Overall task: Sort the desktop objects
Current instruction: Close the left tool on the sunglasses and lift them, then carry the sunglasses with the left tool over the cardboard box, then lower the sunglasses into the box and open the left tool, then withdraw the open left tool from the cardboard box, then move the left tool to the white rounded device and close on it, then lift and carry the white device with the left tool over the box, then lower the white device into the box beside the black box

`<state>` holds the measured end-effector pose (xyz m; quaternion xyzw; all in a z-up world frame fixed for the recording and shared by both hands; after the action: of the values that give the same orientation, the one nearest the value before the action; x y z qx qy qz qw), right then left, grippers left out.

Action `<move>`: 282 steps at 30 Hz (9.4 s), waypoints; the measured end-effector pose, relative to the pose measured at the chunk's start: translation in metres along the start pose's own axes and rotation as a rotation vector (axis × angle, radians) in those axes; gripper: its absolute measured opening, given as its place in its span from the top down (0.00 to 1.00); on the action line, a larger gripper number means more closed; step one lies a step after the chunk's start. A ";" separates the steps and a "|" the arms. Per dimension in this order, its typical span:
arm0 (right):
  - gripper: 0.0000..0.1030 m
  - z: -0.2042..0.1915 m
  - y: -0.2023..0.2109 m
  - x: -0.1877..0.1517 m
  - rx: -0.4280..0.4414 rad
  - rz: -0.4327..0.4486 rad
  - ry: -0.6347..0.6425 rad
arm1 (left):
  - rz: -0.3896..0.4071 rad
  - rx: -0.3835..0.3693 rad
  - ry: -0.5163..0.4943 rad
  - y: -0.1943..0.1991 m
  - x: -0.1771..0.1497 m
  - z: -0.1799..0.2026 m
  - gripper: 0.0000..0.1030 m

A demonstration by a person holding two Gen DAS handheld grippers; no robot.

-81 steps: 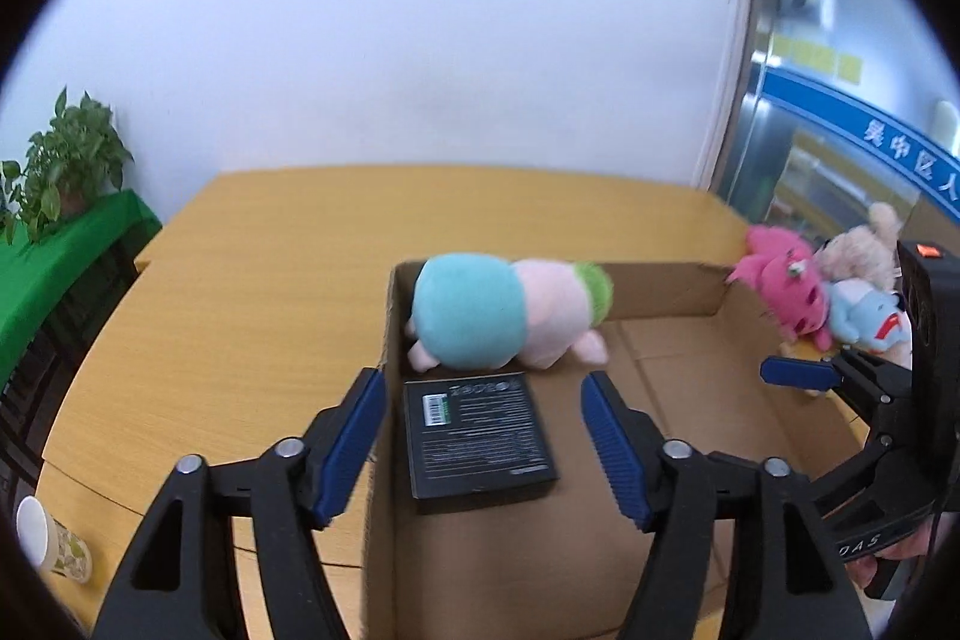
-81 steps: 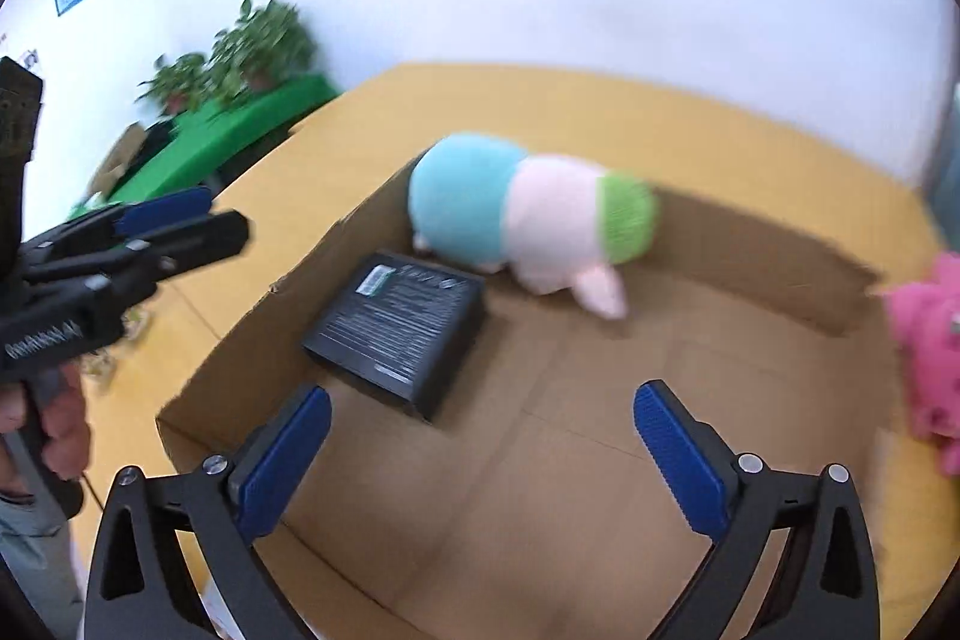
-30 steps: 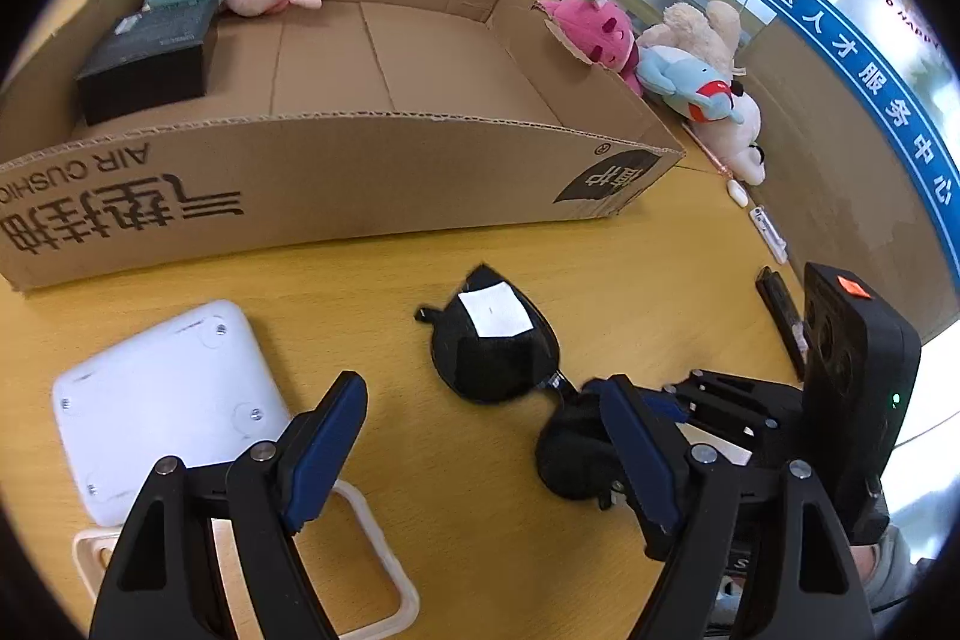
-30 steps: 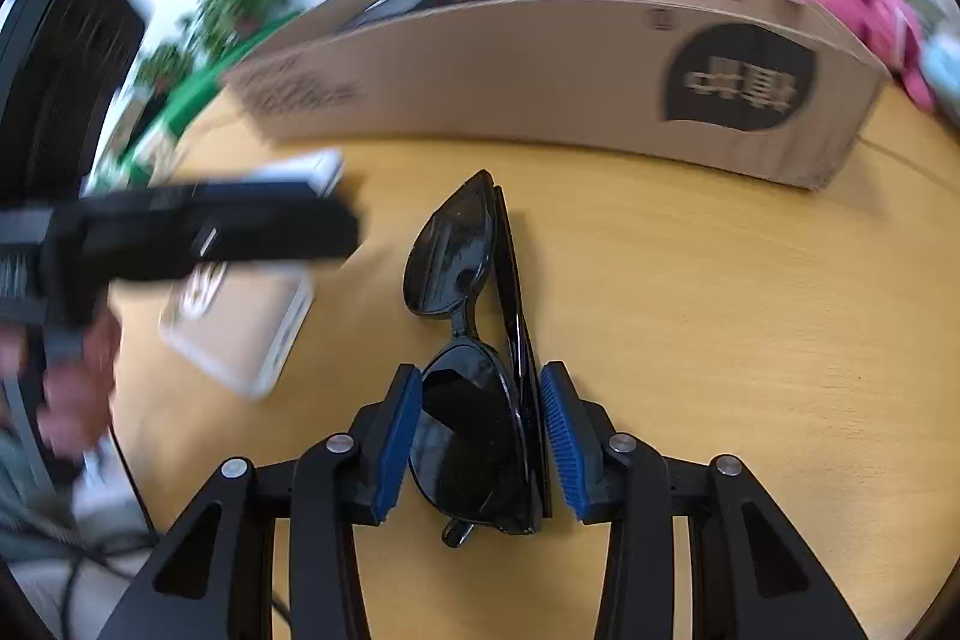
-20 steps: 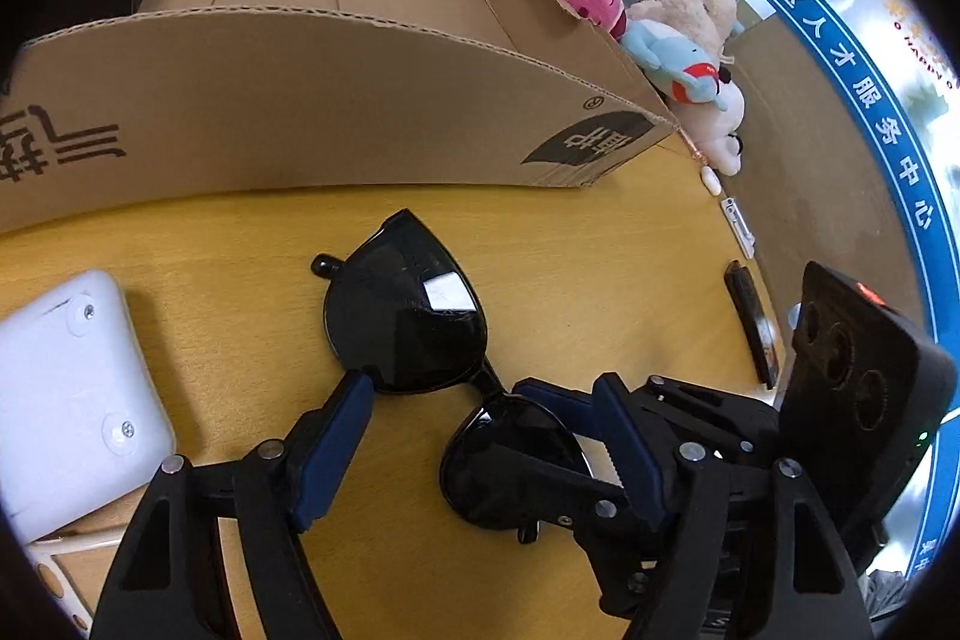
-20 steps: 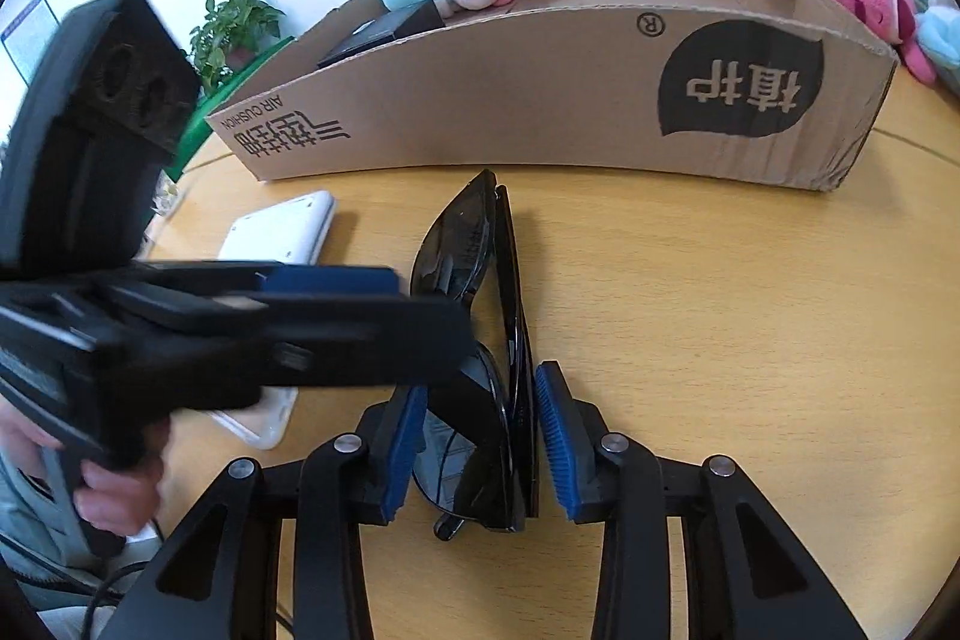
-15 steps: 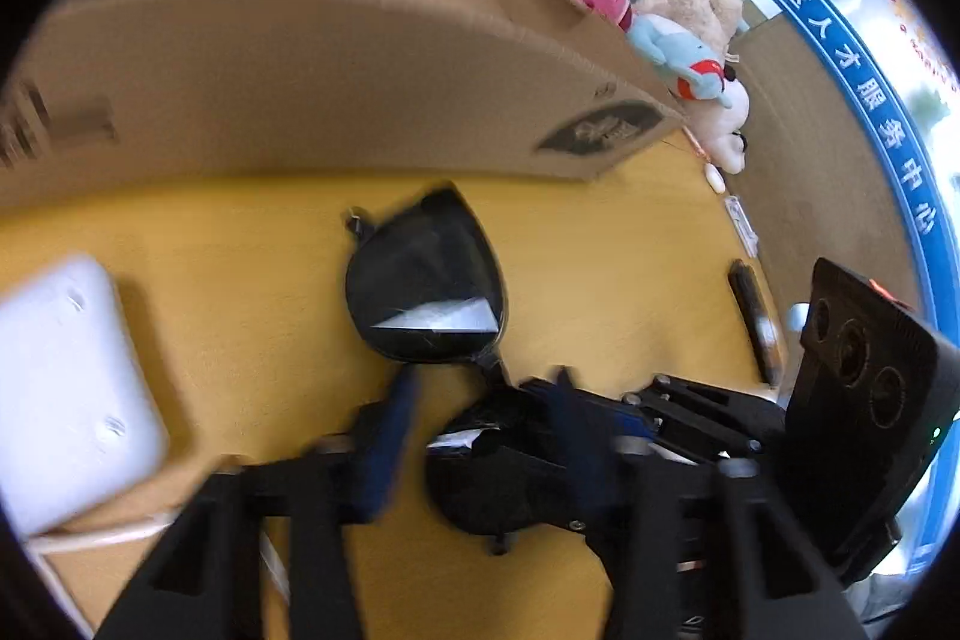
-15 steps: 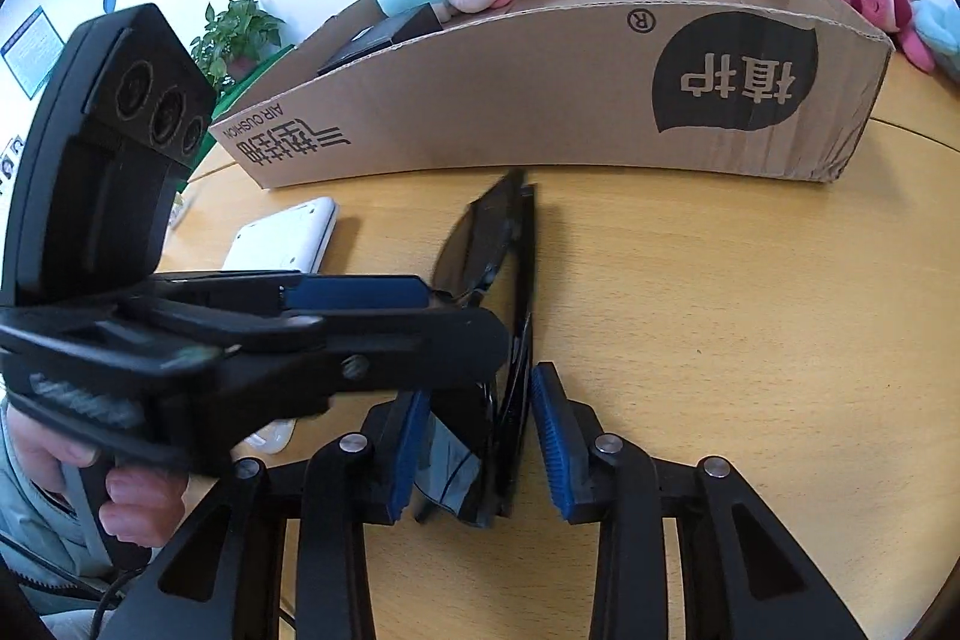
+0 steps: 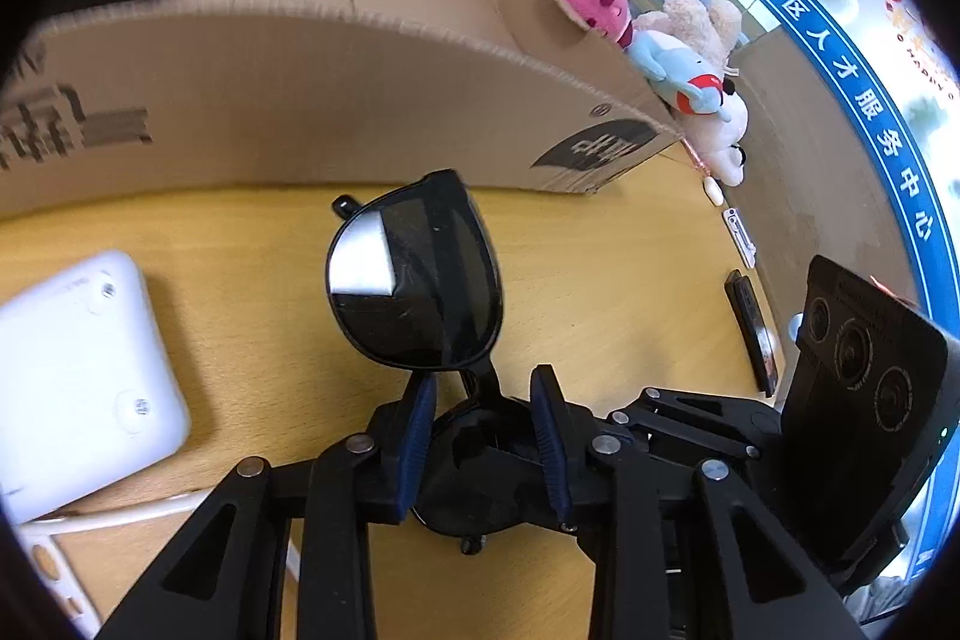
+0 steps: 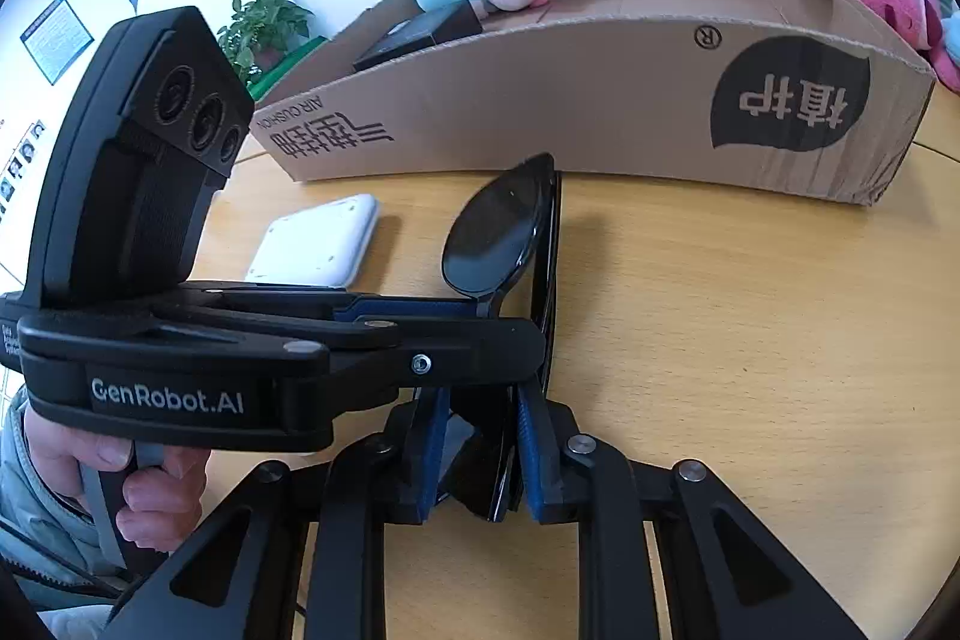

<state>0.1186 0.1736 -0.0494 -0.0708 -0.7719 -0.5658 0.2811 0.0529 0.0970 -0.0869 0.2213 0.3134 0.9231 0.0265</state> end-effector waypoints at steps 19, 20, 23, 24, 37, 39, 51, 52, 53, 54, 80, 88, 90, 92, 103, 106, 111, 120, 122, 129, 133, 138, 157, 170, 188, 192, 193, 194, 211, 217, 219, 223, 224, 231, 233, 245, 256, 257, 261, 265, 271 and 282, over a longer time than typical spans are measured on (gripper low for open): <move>0.93 -0.029 0.037 0.044 0.022 0.128 0.097 | 0.134 0.000 -0.142 0.050 0.040 0.037 0.81; 0.93 -0.030 0.038 0.049 0.022 0.136 0.106 | 0.147 -0.001 -0.152 0.055 0.045 0.039 0.81; 0.93 -0.036 0.046 0.067 0.023 0.167 0.131 | 0.180 0.005 -0.190 0.070 0.060 0.045 0.81; 0.93 -0.039 0.049 0.074 0.023 0.180 0.142 | 0.190 0.011 -0.205 0.075 0.065 0.047 0.81; 0.93 -0.069 0.065 0.182 0.050 0.307 0.283 | 0.306 0.084 -0.350 0.134 0.154 0.050 0.81; 0.93 -0.067 0.064 0.200 0.051 0.312 0.290 | 0.308 0.083 -0.363 0.136 0.173 0.047 0.81; 0.93 0.005 0.024 0.315 0.057 0.240 0.215 | 0.241 0.051 -0.294 0.084 0.296 0.023 0.81; 0.93 0.013 0.017 0.323 0.059 0.229 0.206 | 0.233 0.044 -0.271 0.077 0.304 0.018 0.81; 0.93 0.022 0.010 0.330 0.073 0.211 0.198 | 0.216 0.041 -0.248 0.068 0.313 0.011 0.81; 0.93 0.034 0.004 0.334 0.093 0.194 0.189 | 0.204 0.042 -0.232 0.060 0.319 0.005 0.81; 0.87 0.171 -0.168 0.324 0.062 -0.241 -0.146 | -0.089 0.034 0.108 -0.105 0.336 -0.097 0.76; 0.54 0.162 -0.165 0.316 0.043 -0.227 -0.160 | -0.115 0.058 0.134 -0.115 0.333 -0.107 0.68; 0.35 0.158 -0.157 0.319 0.000 -0.208 -0.129 | -0.112 0.074 0.130 -0.113 0.334 -0.107 0.68; 0.25 0.160 -0.150 0.321 -0.071 -0.185 -0.101 | -0.110 0.081 0.118 -0.111 0.336 -0.105 0.68; 0.23 0.166 -0.093 0.304 -0.159 -0.032 -0.090 | 0.028 0.140 -0.120 -0.030 0.324 -0.045 0.62; 0.21 0.152 -0.065 0.304 -0.240 0.084 -0.073 | 0.131 0.179 -0.215 0.023 0.308 -0.015 0.49; 0.00 0.131 0.015 0.295 -0.269 0.281 -0.039 | 0.288 0.253 -0.310 0.108 0.263 0.016 0.36; 0.00 0.075 0.096 0.207 -0.233 0.449 0.042 | 0.321 0.328 -0.149 0.165 0.147 -0.040 0.26; 0.00 0.057 0.087 0.183 -0.228 0.437 0.079 | 0.305 0.341 -0.112 0.164 0.128 -0.054 0.26; 0.05 0.040 0.039 0.138 -0.286 0.336 0.113 | 0.236 0.288 -0.015 0.148 0.086 -0.085 0.27; 0.09 0.064 0.024 0.132 -0.326 0.285 0.070 | 0.243 0.292 -0.028 0.145 0.079 -0.085 0.27; 0.09 0.090 0.019 0.126 -0.318 0.260 -0.001 | 0.242 0.278 -0.016 0.144 0.076 -0.082 0.27; 0.10 0.077 0.030 0.142 -0.298 0.306 0.046 | 0.274 0.344 -0.137 0.143 0.084 -0.058 0.26; 0.13 0.067 0.024 0.207 -0.322 0.313 0.157 | 0.268 0.310 -0.093 0.129 0.081 -0.074 0.26; 0.17 0.111 -0.091 0.292 -0.347 0.029 0.130 | 0.324 0.337 -0.129 0.150 0.102 -0.073 0.26; 0.22 0.103 -0.085 0.282 -0.341 0.045 0.137 | 0.344 0.335 -0.137 0.164 0.096 -0.070 0.26; 0.22 0.098 -0.078 0.280 -0.342 0.061 0.152 | 0.353 0.335 -0.139 0.169 0.091 -0.068 0.26; 0.22 0.092 -0.070 0.277 -0.342 0.080 0.173 | 0.358 0.335 -0.139 0.172 0.089 -0.067 0.26; 0.15 -0.062 0.030 0.100 0.045 0.102 0.405 | 0.310 0.213 0.042 0.175 -0.003 -0.078 0.26; 0.15 -0.079 -0.023 0.064 0.045 -0.021 0.438 | 0.246 0.204 0.159 0.154 -0.022 -0.108 0.31; 0.15 -0.082 -0.037 0.061 0.051 -0.047 0.438 | 0.232 0.188 0.175 0.148 -0.026 -0.112 0.34; 0.18 -0.084 -0.058 0.060 0.042 -0.073 0.465 | 0.220 0.179 0.202 0.138 -0.029 -0.117 0.47; 0.18 -0.086 -0.062 0.059 0.043 -0.078 0.466 | 0.224 0.171 0.204 0.136 -0.029 -0.117 0.51; 0.32 -0.100 -0.061 0.053 0.064 -0.038 0.528 | 0.211 0.212 0.146 0.128 -0.024 -0.110 0.56; 0.35 -0.099 -0.060 0.052 0.055 -0.025 0.539 | 0.212 0.204 0.151 0.128 -0.024 -0.111 0.56; 0.45 -0.089 -0.030 0.044 0.010 0.080 0.489 | 0.264 0.264 0.063 0.138 -0.017 -0.078 0.56; 0.45 -0.084 0.044 0.082 -0.030 0.252 0.417 | 0.395 0.270 -0.099 0.164 0.035 -0.013 0.56; 0.45 -0.082 0.048 0.087 -0.035 0.270 0.413 | 0.401 0.268 -0.114 0.165 0.042 -0.009 0.56; 0.45 -0.075 0.061 0.115 -0.066 0.335 0.411 | 0.417 0.257 -0.161 0.165 0.068 0.002 0.56; 0.45 -0.071 0.064 0.139 -0.093 0.358 0.415 | 0.433 0.267 -0.187 0.165 0.091 0.004 0.56; 0.45 -0.070 0.044 0.169 -0.065 0.322 0.391 | 0.409 0.314 -0.177 0.163 0.112 -0.015 0.56; 0.44 -0.081 -0.050 0.180 0.036 0.091 0.351 | 0.292 0.397 -0.048 0.151 0.113 -0.087 0.56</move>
<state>-0.0236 0.0448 0.0175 -0.0008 -0.7172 -0.5422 0.4379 -0.0722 -0.0520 -0.0152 0.2871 0.4525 0.8320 -0.1437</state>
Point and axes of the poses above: each gripper's, at about its wrist camera, not at the fingertips, and y roughly against the way its jaws point, z to its right, x to its top, the point moved 6 cm from there along -y, roughly the way its jaws point, and after that the axes turned 13 degrees about -x, right-handed, at the moved point
